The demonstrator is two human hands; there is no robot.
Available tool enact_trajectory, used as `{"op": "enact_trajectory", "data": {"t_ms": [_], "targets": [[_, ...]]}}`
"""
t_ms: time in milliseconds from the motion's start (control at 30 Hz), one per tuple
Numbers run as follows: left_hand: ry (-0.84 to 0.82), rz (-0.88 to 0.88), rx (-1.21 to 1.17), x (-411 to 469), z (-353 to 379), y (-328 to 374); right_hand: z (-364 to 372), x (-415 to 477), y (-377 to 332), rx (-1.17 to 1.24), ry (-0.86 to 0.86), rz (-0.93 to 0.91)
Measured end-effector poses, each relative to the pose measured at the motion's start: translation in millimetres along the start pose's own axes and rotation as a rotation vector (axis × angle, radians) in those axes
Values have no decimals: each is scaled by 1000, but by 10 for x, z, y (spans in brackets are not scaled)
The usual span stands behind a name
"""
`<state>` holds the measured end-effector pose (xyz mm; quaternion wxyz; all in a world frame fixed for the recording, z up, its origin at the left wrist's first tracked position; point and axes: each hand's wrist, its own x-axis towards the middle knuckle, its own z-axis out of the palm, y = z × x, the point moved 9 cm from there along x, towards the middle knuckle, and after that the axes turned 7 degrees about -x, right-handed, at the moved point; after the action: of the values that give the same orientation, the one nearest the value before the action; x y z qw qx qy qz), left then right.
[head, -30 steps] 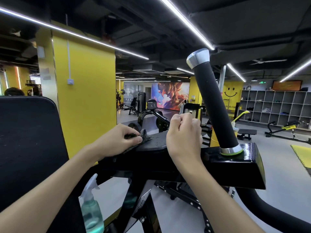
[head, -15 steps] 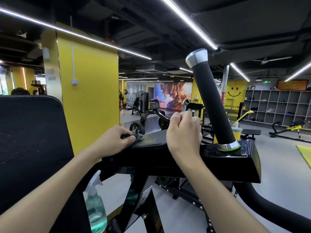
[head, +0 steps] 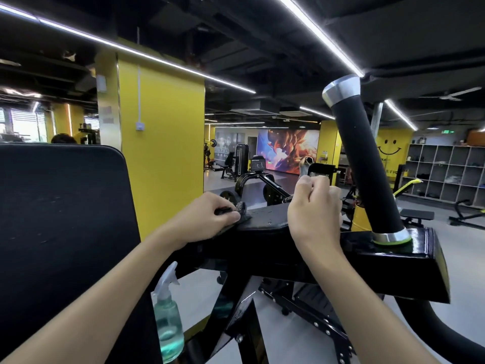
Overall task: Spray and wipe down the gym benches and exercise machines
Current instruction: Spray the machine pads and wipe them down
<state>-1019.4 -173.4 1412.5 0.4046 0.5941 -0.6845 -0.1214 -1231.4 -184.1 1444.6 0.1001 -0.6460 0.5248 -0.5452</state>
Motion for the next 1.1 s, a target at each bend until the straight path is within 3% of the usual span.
{"op": "enact_trajectory", "data": {"t_ms": [100,267,400,600,767,933,1100], "targets": [[1,75,-71,-31,13,129,16,11,6,23,-2,-1],[-14,-44,276,65,2,-31,6,-7,2,41,5,-2],[-97,72,33,16,65,219,0,-14,-2,35,6,-7],[-40,7,231,126,46,49,0,-25,-4,45,-8,-1],[-116,155,23,120,138,365,12,-6,29,155,-8,47],[-48,48,245,324,135,61,-6,10,94,236,3,106],[-109,169,27,242,179,325,3,14,111,243,14,110]]}}
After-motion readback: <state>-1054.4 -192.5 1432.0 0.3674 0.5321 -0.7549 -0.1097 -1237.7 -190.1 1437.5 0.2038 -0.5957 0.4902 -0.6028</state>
